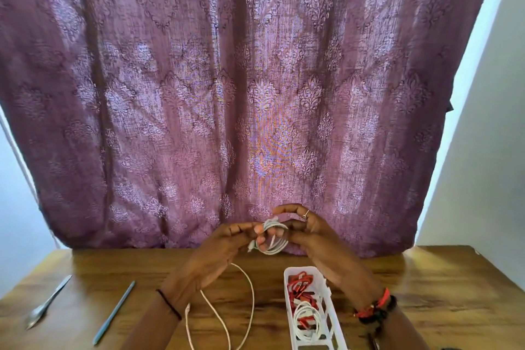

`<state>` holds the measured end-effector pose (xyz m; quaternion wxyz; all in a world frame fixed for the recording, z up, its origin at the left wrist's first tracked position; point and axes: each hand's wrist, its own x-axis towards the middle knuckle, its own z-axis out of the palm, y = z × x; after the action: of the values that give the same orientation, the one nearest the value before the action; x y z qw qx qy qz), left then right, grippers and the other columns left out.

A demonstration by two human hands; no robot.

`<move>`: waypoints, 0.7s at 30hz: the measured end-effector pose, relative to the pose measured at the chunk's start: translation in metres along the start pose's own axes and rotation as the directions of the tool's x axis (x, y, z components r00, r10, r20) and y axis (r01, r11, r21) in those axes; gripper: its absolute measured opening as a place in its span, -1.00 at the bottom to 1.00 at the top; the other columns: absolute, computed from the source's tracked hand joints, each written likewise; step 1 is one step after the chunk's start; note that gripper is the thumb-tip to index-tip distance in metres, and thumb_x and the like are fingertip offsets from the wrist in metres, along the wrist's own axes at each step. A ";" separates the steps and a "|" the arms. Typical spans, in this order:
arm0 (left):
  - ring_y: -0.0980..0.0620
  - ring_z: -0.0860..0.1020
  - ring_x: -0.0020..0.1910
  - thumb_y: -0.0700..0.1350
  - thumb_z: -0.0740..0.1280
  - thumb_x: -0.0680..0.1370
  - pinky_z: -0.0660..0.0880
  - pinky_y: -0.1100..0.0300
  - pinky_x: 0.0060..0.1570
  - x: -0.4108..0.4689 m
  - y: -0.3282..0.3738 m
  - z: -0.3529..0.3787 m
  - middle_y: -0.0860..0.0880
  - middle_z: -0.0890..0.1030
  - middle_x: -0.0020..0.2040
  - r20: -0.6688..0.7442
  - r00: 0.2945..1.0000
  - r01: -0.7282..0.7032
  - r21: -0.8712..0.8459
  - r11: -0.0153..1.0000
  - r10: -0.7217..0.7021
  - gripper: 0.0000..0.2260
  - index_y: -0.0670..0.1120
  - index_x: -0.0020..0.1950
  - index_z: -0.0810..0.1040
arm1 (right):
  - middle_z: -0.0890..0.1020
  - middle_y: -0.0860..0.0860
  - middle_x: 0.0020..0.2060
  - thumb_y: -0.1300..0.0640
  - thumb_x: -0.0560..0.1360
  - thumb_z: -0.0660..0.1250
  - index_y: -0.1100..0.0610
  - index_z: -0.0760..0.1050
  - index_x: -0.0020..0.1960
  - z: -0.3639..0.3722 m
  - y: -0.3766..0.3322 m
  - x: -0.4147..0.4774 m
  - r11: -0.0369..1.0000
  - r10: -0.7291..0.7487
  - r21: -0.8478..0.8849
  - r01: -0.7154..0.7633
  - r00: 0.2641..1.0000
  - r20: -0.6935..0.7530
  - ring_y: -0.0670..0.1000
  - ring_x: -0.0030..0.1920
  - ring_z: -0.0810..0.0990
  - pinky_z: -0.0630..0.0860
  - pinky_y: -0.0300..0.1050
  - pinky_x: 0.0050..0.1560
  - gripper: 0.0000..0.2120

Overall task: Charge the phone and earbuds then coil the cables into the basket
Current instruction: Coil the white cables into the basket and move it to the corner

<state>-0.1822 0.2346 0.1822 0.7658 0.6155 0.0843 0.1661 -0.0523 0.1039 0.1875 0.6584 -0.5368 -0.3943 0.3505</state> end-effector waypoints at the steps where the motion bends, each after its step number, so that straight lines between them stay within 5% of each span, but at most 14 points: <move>1: 0.13 0.57 -0.24 -0.16 0.29 0.44 0.51 0.34 -0.11 -0.001 0.001 -0.001 -0.03 0.62 -0.25 0.010 1.000 -0.002 -0.003 1.000 0.002 -0.82 -0.20 -0.08 0.65 | 0.66 0.12 -0.17 0.31 0.31 0.47 0.10 0.52 0.11 -0.002 0.000 0.000 0.998 0.020 0.056 -0.023 0.999 0.040 0.05 -0.13 0.63 0.55 -0.08 -0.02 -0.60; 6: 0.12 0.55 -0.33 -0.22 0.25 0.45 0.55 0.30 -0.18 0.001 0.002 0.006 -0.05 0.57 -0.33 -0.001 1.000 0.004 -0.152 0.988 -0.004 -0.77 -0.33 0.00 0.58 | 0.65 0.19 -0.13 0.21 -0.01 0.63 0.20 0.53 0.17 -0.005 0.001 0.002 0.918 0.071 0.377 -0.121 0.987 0.146 0.07 -0.20 0.64 0.58 -0.10 -0.10 -0.25; 8: 0.12 0.55 -0.37 -0.23 0.27 0.43 0.57 0.29 -0.21 0.006 0.001 0.011 -0.05 0.57 -0.35 -0.045 0.999 0.008 -0.210 0.978 -0.018 -0.79 -0.32 -0.06 0.59 | 0.65 0.19 -0.15 0.24 -0.02 0.60 0.21 0.53 0.15 -0.007 0.003 0.005 0.919 0.060 0.380 -0.101 0.991 0.118 0.08 -0.21 0.64 0.59 -0.06 -0.10 -0.27; 13: 0.12 0.56 -0.36 -0.20 0.29 0.44 0.57 0.24 -0.14 0.017 -0.009 0.015 -0.04 0.60 -0.34 -0.147 0.988 -0.003 -0.274 0.962 -0.038 -0.82 -0.27 -0.10 0.63 | 0.68 0.11 -0.13 0.28 0.21 0.42 0.09 0.49 0.12 -0.005 0.007 0.008 0.997 -0.072 0.016 0.072 0.997 -0.016 0.06 -0.12 0.64 0.56 -0.01 -0.02 -0.51; 17: 0.16 0.53 -0.40 -0.23 0.24 0.51 0.48 0.24 -0.17 0.022 -0.015 0.017 0.01 0.58 -0.38 -0.233 0.972 -0.038 -0.262 0.964 -0.025 -0.78 -0.21 -0.22 0.67 | 0.57 -0.03 -0.06 -0.05 0.26 0.47 -0.13 0.44 0.07 -0.001 0.014 0.006 0.830 -0.370 -0.506 0.235 0.911 -0.184 -0.12 -0.12 0.55 0.49 -0.29 -0.08 -0.58; 21: 0.20 0.54 -0.43 -0.25 0.21 0.55 0.44 0.29 -0.29 0.024 -0.019 0.026 0.04 0.61 -0.41 -0.327 0.944 -0.085 -0.092 0.992 0.051 -0.70 -0.13 -0.30 0.64 | 0.57 -0.07 -0.34 0.18 0.33 0.47 -0.13 0.47 -0.18 0.007 0.019 0.001 0.738 -0.514 -0.629 0.244 0.807 -0.291 -0.15 -0.33 0.52 0.40 -0.39 -0.29 -0.75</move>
<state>-0.1487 0.2157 0.1720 0.7665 0.5416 0.1787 0.2954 -0.0585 0.1111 0.1697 0.6007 -0.6769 -0.4209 -0.0608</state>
